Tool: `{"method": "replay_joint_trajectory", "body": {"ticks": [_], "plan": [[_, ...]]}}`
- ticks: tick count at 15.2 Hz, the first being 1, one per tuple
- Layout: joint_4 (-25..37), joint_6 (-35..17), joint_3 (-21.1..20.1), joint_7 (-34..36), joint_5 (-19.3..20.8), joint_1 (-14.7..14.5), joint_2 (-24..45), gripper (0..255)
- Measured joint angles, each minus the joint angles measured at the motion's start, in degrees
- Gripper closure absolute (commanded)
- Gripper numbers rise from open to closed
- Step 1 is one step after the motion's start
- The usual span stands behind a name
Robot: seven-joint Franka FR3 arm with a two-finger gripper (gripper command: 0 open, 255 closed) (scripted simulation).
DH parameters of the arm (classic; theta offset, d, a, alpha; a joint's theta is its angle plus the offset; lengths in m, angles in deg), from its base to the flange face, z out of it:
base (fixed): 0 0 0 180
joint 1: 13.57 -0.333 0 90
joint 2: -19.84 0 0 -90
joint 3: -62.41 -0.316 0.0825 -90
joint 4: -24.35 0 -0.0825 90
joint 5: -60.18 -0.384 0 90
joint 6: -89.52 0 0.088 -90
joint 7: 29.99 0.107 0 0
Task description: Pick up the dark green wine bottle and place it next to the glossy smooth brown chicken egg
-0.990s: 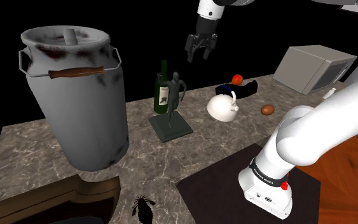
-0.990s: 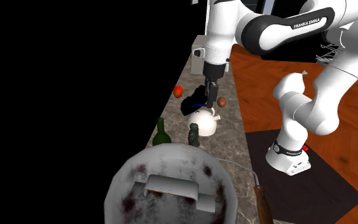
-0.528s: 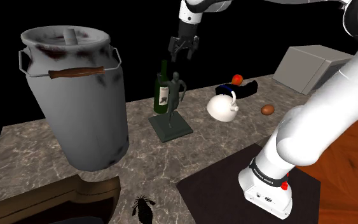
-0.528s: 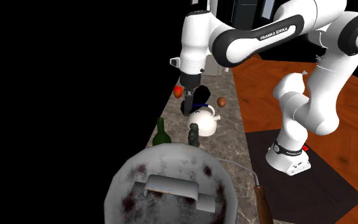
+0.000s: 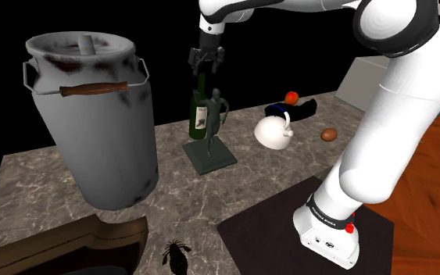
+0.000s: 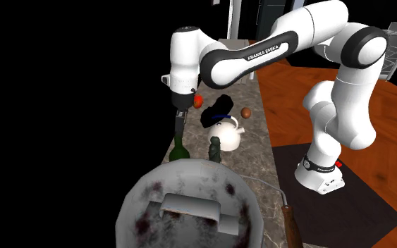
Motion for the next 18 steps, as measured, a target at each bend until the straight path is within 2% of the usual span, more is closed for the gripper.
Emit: {"method": "replay_joint_trajectory", "body": {"ticks": [8,14,15,18], "plan": [[-1.45,-4.63,-0.01,-0.23,-0.39,0.14,3.13,0],[-1.72,-5.08,-0.02,-0.22,-0.4,0.13,3.26,0],[-1.72,-5.08,-0.02,-0.22,-0.4,0.13,3.26,255],[-1.71,-5.08,-0.02,-0.22,-0.4,0.13,3.25,255]]}}
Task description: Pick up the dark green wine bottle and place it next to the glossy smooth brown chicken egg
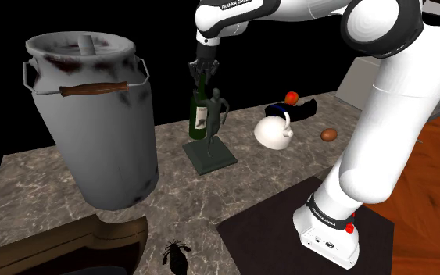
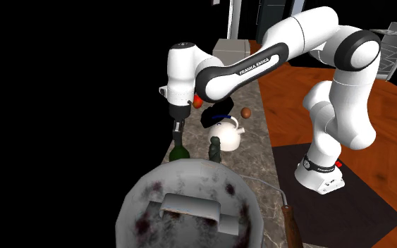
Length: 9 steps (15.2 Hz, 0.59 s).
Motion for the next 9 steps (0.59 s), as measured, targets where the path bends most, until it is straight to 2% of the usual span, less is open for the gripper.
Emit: {"method": "replay_joint_trajectory", "body": {"ticks": [9], "plan": [[0.5,0.84,0.01,0.01,0.04,0.0,-0.3,255]]}}
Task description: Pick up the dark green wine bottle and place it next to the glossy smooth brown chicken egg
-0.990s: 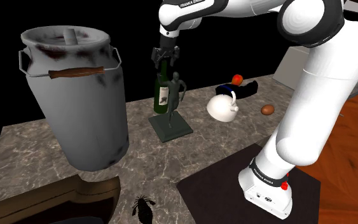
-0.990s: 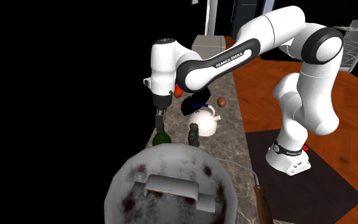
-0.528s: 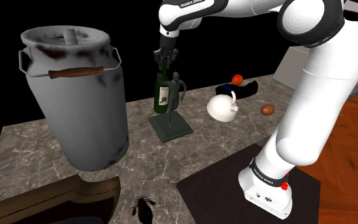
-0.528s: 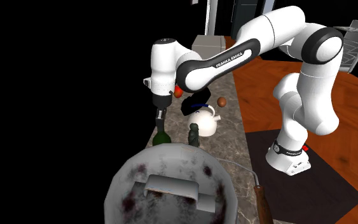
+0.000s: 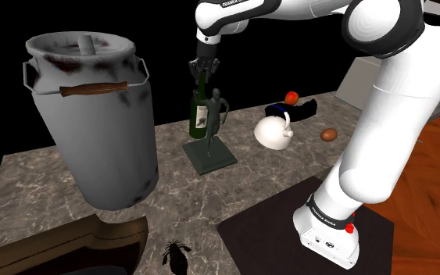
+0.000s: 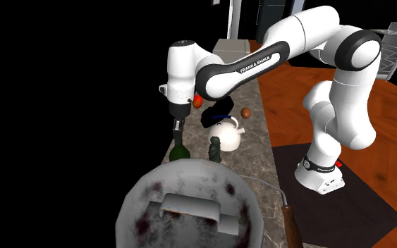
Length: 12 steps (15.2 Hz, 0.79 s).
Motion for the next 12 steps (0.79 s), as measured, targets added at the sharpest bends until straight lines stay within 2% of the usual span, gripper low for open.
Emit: {"method": "replay_joint_trajectory", "body": {"ticks": [12], "plan": [[7.7,8.74,0.03,0.09,0.14,-0.01,-1.05,255]]}}
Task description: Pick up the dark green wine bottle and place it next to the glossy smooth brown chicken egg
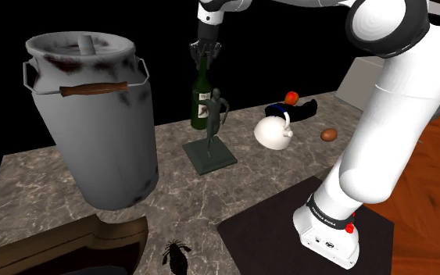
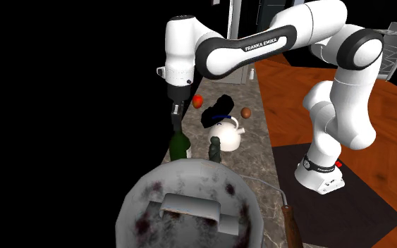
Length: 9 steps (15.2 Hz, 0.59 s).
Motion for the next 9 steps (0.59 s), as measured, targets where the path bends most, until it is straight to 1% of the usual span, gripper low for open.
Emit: {"method": "replay_joint_trajectory", "body": {"ticks": [9], "plan": [[7.65,7.06,0.06,-0.08,-0.06,0.11,0.58,255]]}}
